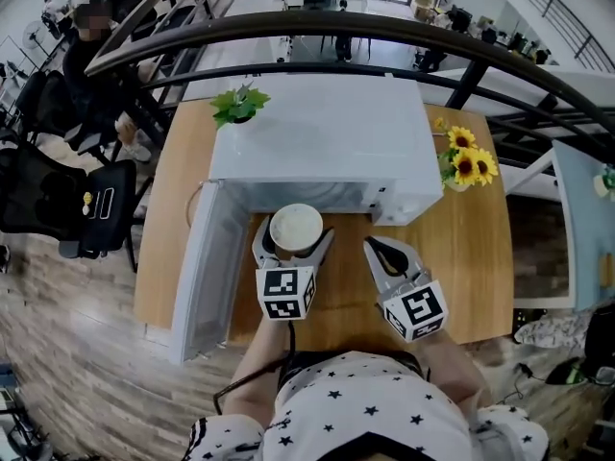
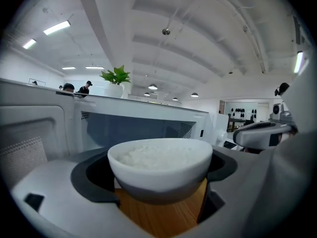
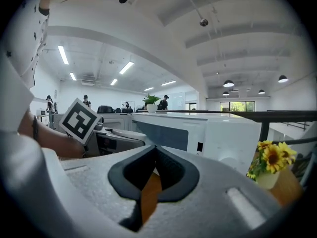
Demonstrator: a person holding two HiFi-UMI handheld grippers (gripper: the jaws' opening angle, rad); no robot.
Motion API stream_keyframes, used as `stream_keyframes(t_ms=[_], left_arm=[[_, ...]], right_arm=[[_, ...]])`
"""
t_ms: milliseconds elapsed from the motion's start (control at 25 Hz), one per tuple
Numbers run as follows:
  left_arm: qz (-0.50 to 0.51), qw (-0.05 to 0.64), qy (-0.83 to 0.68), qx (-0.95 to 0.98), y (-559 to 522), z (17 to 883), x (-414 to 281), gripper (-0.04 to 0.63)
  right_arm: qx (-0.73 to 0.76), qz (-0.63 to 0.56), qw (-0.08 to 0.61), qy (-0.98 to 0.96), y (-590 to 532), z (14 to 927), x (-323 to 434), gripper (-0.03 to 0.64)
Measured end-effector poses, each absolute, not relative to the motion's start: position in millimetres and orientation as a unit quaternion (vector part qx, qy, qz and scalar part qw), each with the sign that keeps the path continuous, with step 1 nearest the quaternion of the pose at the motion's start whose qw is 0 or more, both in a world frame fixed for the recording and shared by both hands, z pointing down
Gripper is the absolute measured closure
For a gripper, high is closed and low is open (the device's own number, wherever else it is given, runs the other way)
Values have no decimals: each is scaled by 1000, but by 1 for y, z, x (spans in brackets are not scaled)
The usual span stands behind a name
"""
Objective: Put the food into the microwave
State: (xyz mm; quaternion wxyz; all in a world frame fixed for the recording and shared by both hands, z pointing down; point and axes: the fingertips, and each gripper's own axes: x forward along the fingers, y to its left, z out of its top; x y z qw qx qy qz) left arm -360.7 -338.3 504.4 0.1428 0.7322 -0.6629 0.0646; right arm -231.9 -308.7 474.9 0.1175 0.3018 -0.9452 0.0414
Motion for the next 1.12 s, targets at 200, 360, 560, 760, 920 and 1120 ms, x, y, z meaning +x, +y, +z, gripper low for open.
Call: stream_keyframes(t_ms=[200, 360, 560, 760, 920, 1120], left_arm=[[74, 145, -662, 731, -370, 522, -369, 69], [83, 145, -663, 730, -391, 535, -375, 69], [103, 144, -660, 730, -415, 550, -379, 71], [120, 142, -660, 728, -433, 564, -382, 69], [135, 142, -663, 723, -447, 576, -387, 69], [153, 147, -663, 718, -462, 589, -391, 69]], right_arm=[[312, 47, 127, -940, -317, 484, -234, 612], [320, 56, 134, -936, -320, 492, -236, 612], [325, 63, 136, -934, -324, 499, -243, 612], [326, 69, 142, -932, -324, 504, -247, 612], [334, 79, 144, -928, -325, 509, -247, 612], [339, 85, 149, -925, -327, 515, -248, 612]])
